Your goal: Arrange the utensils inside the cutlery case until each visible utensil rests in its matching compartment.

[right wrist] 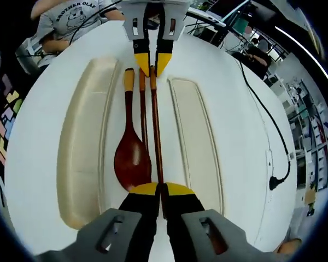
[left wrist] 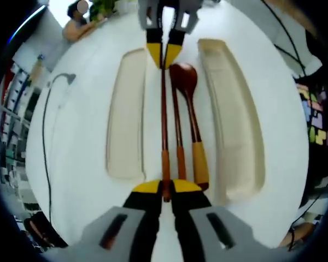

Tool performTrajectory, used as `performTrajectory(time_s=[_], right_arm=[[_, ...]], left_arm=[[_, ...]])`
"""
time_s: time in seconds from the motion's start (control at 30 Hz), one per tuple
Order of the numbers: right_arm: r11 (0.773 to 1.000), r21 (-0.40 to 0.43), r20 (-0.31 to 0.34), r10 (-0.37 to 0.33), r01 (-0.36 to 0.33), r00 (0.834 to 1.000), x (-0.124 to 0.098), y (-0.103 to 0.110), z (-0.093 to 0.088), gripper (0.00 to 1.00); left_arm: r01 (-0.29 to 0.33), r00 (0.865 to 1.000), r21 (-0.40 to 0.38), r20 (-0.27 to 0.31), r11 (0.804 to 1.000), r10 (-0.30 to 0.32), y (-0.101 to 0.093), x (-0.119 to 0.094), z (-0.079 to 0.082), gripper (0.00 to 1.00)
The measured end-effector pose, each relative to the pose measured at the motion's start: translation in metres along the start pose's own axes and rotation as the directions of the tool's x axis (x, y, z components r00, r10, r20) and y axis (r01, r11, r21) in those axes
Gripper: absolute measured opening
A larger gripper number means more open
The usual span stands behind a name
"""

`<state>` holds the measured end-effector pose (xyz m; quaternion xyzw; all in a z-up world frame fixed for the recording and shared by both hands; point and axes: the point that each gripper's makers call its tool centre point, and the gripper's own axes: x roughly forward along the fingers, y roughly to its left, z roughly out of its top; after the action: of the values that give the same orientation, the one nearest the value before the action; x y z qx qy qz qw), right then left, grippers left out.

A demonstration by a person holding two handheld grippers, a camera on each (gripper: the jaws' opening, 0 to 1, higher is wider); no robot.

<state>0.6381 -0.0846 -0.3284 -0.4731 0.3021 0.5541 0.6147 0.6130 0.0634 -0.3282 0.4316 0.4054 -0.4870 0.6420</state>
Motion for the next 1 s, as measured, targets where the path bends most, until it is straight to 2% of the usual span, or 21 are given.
performTrajectory(time_s=[0.03,0.13,0.4,0.53,0.63,0.77,1.0], right_arm=[[1.000,0.018,0.009,0.004,-0.004,1.000,0.000,0.000,0.000,0.01],[1.000,0.004,0.014,-0.021,0.021,1.000,-0.006,-0.004,-0.001,0.01],[0.998,0.007,0.039,-0.066,0.065,0.997,-0.019,-0.012,0.002,0.01],[0.997,0.004,0.042,-0.076,0.076,0.996,-0.025,-0.009,0.004,0.01],[0.997,0.008,0.028,-0.075,0.074,0.997,-0.033,-0.002,0.004,0.01],[0.997,-0.012,0.039,-0.077,0.078,0.996,-0.046,0.006,0.008,0.01],[0.996,-0.034,0.036,-0.082,0.083,0.996,-0.057,0.013,0.011,0.01]], left_arm=[[0.004,1.000,-0.002,0.002,1.000,-0.004,0.000,0.000,0.000,0.05],[-0.009,1.000,0.006,0.023,1.000,0.009,0.003,0.000,0.003,0.05],[-0.035,0.997,-0.007,0.065,0.999,0.036,0.009,-0.014,0.012,0.05],[-0.039,0.997,-0.001,0.066,0.999,0.039,0.005,-0.020,0.014,0.05],[-0.033,0.995,-0.014,0.097,0.999,0.034,-0.001,-0.029,0.019,0.05],[-0.027,0.994,0.012,0.108,1.000,0.026,-0.011,-0.038,0.023,0.05],[-0.021,0.991,0.011,0.130,1.000,0.019,-0.021,-0.049,0.028,0.05]])
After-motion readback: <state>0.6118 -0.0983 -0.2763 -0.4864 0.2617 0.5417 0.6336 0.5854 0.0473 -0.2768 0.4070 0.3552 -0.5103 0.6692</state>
